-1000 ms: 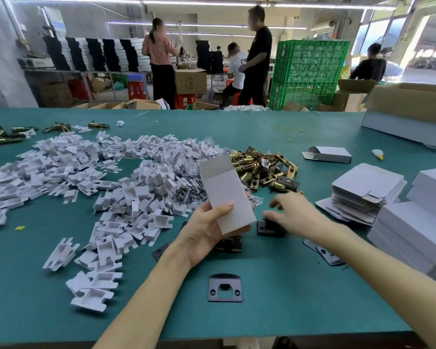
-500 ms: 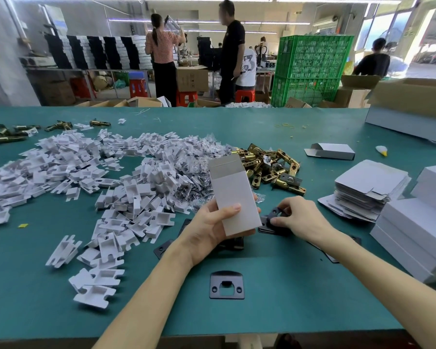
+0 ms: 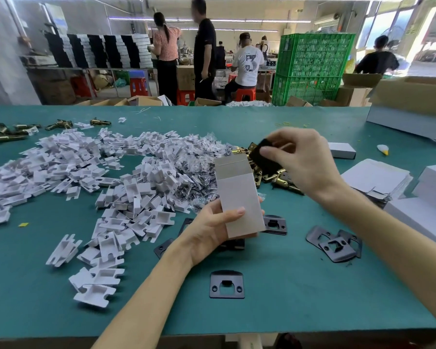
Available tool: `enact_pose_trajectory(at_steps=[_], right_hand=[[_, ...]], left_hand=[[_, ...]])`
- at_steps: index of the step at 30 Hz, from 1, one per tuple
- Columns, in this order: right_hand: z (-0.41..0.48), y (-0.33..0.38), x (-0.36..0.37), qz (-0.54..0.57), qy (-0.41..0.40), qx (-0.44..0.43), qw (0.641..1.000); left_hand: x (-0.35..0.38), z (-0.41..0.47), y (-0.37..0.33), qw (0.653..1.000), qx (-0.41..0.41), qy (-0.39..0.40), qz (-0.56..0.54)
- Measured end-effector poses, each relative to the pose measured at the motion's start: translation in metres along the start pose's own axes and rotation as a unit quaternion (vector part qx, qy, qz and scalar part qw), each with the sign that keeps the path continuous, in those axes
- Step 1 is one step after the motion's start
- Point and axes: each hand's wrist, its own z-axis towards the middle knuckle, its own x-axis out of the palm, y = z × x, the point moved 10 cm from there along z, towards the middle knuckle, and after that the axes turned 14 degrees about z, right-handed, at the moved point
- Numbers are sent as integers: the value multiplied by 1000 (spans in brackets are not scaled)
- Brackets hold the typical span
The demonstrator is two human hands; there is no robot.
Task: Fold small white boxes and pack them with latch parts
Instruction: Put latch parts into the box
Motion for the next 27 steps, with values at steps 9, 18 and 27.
enact_pose_trajectory(at_steps=[9,18,27], right_hand=[[-12,40,60,-153,165,-121,967],[-26,46,59,-181,194,-160,951],[-43,31,79,-282,273,-150,908]], left_hand=[[15,-5,3,996,-10,64,63],[4,0,5,998,-8,4,57],[4,-1,8,998,-27,-8,58]])
